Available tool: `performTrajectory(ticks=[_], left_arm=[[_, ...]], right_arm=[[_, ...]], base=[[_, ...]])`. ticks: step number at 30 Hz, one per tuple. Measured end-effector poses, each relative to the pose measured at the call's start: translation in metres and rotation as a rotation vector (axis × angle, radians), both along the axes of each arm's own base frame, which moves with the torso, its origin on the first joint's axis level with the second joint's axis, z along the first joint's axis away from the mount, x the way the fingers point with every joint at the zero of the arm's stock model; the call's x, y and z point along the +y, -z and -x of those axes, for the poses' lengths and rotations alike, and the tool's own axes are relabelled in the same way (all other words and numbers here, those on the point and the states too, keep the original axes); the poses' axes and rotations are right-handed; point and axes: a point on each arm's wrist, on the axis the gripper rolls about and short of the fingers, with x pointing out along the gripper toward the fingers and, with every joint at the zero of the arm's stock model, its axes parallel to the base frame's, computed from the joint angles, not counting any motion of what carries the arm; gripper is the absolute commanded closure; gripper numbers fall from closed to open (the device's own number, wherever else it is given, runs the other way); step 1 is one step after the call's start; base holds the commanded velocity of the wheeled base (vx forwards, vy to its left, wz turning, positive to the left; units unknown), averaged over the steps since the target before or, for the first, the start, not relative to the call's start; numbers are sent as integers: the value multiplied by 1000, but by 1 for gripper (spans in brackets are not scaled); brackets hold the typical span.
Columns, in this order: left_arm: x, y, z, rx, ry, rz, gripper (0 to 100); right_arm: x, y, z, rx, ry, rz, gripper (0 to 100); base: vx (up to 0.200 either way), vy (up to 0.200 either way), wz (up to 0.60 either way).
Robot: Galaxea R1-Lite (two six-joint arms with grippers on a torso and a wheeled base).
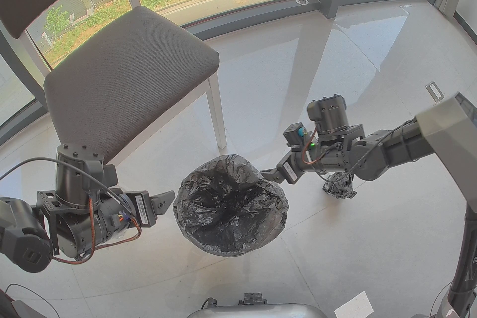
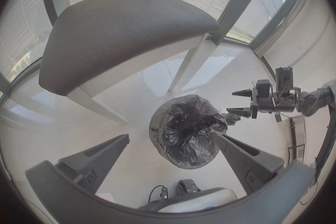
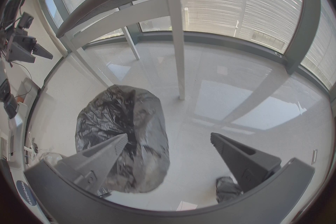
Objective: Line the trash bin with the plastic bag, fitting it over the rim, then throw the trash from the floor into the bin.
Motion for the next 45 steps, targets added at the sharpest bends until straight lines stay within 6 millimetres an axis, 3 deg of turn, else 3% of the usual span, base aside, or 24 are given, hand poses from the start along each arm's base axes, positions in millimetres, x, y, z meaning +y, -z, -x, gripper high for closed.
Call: performTrajectory(ticks=[9,14,18,45], left_arm=[[-13,12,13,19,106,-57,0],[-18,14,11,-7,137,-75,0],[-22,17,7,-15,148,-84,0],[-16,22,-3,-5,113,-108,0]], right_arm=[[-75,-3,12,71,158,42,0],[-118,3,7,91,249,71,0],[-137,13,-3,114,297,84,0],[-185,99,-87,226,419,116,0]], base=[[0,0,0],[0,0,0],[0,0,0],[0,0,0]])
